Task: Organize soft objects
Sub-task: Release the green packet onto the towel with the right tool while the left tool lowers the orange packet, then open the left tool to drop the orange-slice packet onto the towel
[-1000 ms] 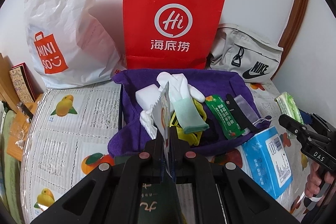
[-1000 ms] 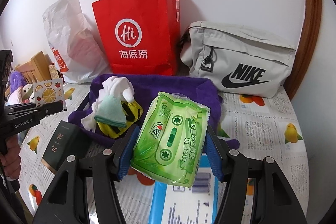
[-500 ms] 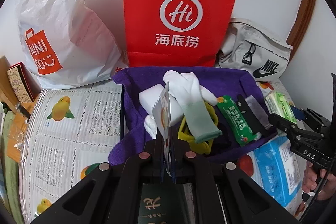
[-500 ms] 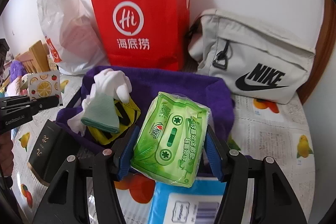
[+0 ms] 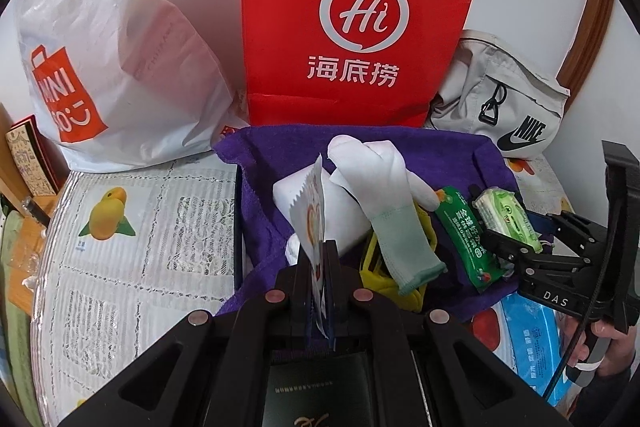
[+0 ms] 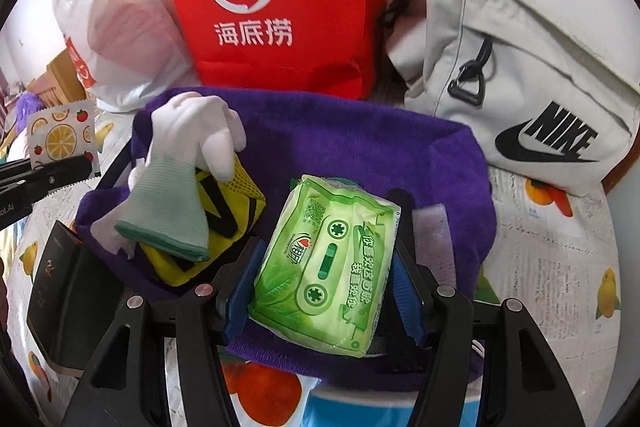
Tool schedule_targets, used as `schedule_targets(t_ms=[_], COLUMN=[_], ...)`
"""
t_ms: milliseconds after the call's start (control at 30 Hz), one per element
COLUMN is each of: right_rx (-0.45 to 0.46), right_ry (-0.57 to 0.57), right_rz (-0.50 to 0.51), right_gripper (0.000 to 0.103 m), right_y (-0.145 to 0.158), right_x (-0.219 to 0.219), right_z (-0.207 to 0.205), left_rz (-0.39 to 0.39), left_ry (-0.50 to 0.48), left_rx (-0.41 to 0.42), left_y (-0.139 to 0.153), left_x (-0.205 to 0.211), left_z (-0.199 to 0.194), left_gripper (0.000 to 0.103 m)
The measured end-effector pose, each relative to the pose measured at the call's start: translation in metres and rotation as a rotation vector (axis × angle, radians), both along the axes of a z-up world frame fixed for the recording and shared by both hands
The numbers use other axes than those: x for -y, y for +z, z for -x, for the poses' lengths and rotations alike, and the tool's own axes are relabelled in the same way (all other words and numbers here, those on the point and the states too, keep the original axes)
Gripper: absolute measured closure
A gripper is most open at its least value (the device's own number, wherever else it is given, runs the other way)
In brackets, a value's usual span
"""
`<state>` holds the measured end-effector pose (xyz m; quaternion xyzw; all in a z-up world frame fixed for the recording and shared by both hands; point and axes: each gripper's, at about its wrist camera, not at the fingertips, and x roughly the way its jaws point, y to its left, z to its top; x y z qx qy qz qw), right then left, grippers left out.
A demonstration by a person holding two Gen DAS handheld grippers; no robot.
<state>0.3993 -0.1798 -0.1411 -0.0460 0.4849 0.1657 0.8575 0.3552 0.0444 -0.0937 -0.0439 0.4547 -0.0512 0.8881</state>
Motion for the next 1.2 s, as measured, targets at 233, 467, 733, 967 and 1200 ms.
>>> schedule_targets(t_ms=[233,467,733,967,1200], right_rx=[-0.031,-0.021,0.020,0.076,0.095], right_ry=[-0.017,-0.032,-0.029,-0.047,-0.068], right_rz=[-0.013,-0.006,-0.024,-0.046,-0.040], right_gripper=[0.040,0.026,0.026,0.026,0.026], right_y=[-0.004,-0.003,0.015,0.034,0.035], right_x=[0.000,0.001,0.009,0.025,0.035], right_z=[-0.011,-0.011,0.008,0.033,0.037], left_rz=[0.007,0.014,0.017,0.039,0.038], left_ry=[-0.009,-0.015,-0.033,-0.061,-0.078], left_rx=[-0.006,-0.010,-0.003,-0.024,-0.057], left_y=[-0.002,-0.003,0.002,-0.006,-0.017], left_x=[0.001,0.002,0.007,0.016,0.020], left_z=[-0.005,-0.006,-0.004,-0.011,-0.023], left_gripper=[0.098,0.098,0.098,0.098,0.098])
